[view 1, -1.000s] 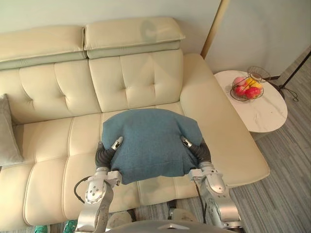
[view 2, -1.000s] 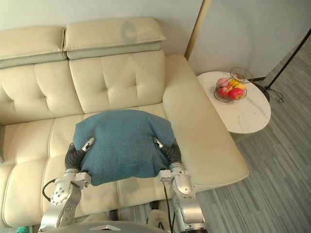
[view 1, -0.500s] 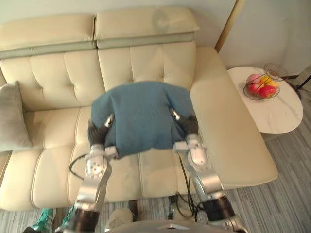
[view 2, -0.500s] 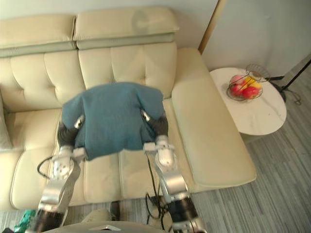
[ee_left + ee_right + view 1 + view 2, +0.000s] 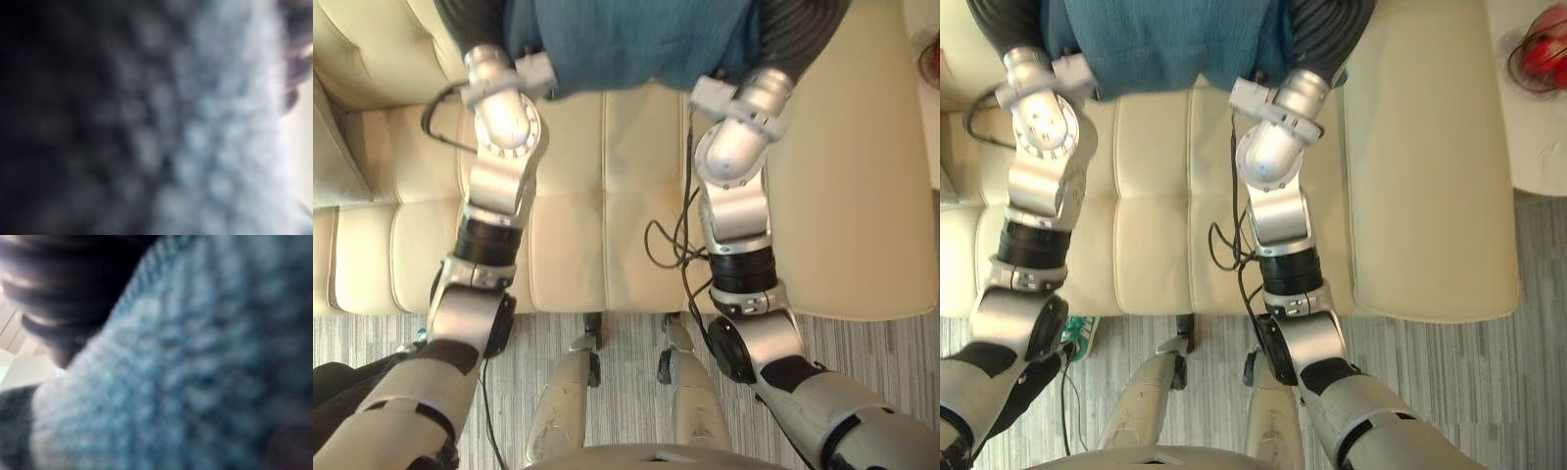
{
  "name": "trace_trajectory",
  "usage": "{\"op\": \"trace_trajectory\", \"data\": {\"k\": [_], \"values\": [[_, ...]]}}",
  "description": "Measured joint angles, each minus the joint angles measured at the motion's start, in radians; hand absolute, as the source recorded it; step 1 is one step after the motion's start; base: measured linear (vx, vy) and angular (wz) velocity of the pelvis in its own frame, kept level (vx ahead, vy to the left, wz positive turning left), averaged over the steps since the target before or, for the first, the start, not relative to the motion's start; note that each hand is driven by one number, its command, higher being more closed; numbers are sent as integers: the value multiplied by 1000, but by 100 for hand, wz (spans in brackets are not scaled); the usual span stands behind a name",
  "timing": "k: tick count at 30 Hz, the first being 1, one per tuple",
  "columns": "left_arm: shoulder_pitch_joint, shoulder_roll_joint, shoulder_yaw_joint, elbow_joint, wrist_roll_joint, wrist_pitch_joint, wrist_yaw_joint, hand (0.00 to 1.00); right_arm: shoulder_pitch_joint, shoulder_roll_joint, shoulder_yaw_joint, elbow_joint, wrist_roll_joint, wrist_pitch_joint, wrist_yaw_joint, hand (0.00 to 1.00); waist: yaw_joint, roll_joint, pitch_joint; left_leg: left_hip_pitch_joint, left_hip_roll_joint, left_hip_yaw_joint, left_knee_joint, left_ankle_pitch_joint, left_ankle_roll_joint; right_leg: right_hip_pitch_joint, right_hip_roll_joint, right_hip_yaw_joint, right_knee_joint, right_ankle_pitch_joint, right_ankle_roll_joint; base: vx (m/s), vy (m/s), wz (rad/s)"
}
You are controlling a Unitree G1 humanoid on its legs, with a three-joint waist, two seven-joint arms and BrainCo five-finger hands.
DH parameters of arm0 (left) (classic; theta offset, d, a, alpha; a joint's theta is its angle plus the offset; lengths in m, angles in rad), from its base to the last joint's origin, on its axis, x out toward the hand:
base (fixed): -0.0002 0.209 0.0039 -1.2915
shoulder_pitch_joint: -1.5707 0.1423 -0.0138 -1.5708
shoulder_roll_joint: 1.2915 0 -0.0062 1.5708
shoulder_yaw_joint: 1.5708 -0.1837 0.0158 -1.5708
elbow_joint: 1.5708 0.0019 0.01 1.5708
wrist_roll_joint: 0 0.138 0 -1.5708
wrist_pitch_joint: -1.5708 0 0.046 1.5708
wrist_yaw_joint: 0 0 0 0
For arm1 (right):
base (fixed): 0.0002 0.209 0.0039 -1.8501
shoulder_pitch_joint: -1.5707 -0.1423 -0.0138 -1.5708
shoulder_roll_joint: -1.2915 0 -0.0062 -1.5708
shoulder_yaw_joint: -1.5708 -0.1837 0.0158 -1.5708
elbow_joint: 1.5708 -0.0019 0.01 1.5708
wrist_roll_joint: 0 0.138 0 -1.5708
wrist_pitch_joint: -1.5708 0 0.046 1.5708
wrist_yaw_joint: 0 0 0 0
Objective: Pick up cushions and gather them together orderly.
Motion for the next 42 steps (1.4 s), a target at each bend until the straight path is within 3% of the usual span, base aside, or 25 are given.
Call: {"op": "trace_trajectory", "data": {"k": [1, 2, 3, 6, 8, 13, 15, 21, 33, 37, 42], "values": [[-16, 0, 10, 8, -8, 0, -1, 100, -40, -3, -20, 41, 19, 1, 0, 0, -1, 4, 13, -7, 2, 17, -15, 11, 3, -11, 1, -1, -7, 4, -2, 0, 0, 0], [-23, 0, 14, 16, -12, 0, -1, 100, -55, -8, -22, 60, 31, 1, 0, 0, 0, 4, 14, -12, 2, 20, -26, 17, 3, -23, 2, 0, -8, 5, -2, 0, 0, 0], [-41, 0, 30, 41, -20, 0, -1, 0, -91, -24, -31, 113, 51, 2, 6, 0, -1, 5, 21, -27, 3, 28, -50, 35, -2, -43, 3, -1, -16, 11, -5, -5, -2, 5], [-63, -1, 59, 112, -40, 2, -4, 0, -153, -45, -53, 211, 98, 18, 33, 0, 0, 9, 37, -52, 4, 34, -89, 66, -7, -75, 6, -5, -34, 20, -8, -14, -1, 10], [-74, 0, 95, 163, -52, 7, -19, 0, -221, -80, -52, 293, 142, 30, 74, 0, -1, 9, 85, -68, 7, 34, -119, 93, -16, -99, 10, -9, -35, 22, -11, -22, 4, 13], [-68, 1, 111, 187, -60, 7, -49, 0, -239, -132, -49, 339, 219, 24, 151, 0, -2, 11, 116, -139, 17, 34, -146, 127, -25, -167, 16, -32, -35, 27, -17, -24, 6, 17], [-44, 1, 136, 188, -70, 7, -59, 0, -236, -138, -49, 339, 253, 27, 170, 0, -8, 11, 155, -153, 18, 35, -148, 131, -30, -187, 18, -29, -25, 28, -19, 0, 0, 0], [77, -63, 179, 224, -119, 18, -73, 0, -191, -140, -60, 379, 334, 68, 205, 0, -24, 12, 231, -221, 26, 45, -169, 161, -26, -282, 25, -25, 12, 31, -30, -5, 4, 0], [123, -87, 184, 233, -214, 7, -88, 0, -162, -153, -96, 370, 473, 37, 207, 0, -24, 11, 232, -210, 34, 66, -145, 166, -21, -294, 31, 4, 60, 29, -33, 4, 5, -4], [204, -82, 186, 163, -215, 1, -94, 0, -13, -149, -162, 245, 512, 21, 206, 0, -24, 9, 233, -171, 39, 61, -76, 132, -3, -247, 27, 3, 123, -8, -32, -51, -18, 2], [398, -53, 232, 58, -215, -19, -131, 0, 212, -177, -209, 91, 519, -17, 221, 0, -35, 7, 234, -144, 63, 59, 95, 30, 11, -171, 31, 6, 186, -65, -14, -32, -35, -8]]}}
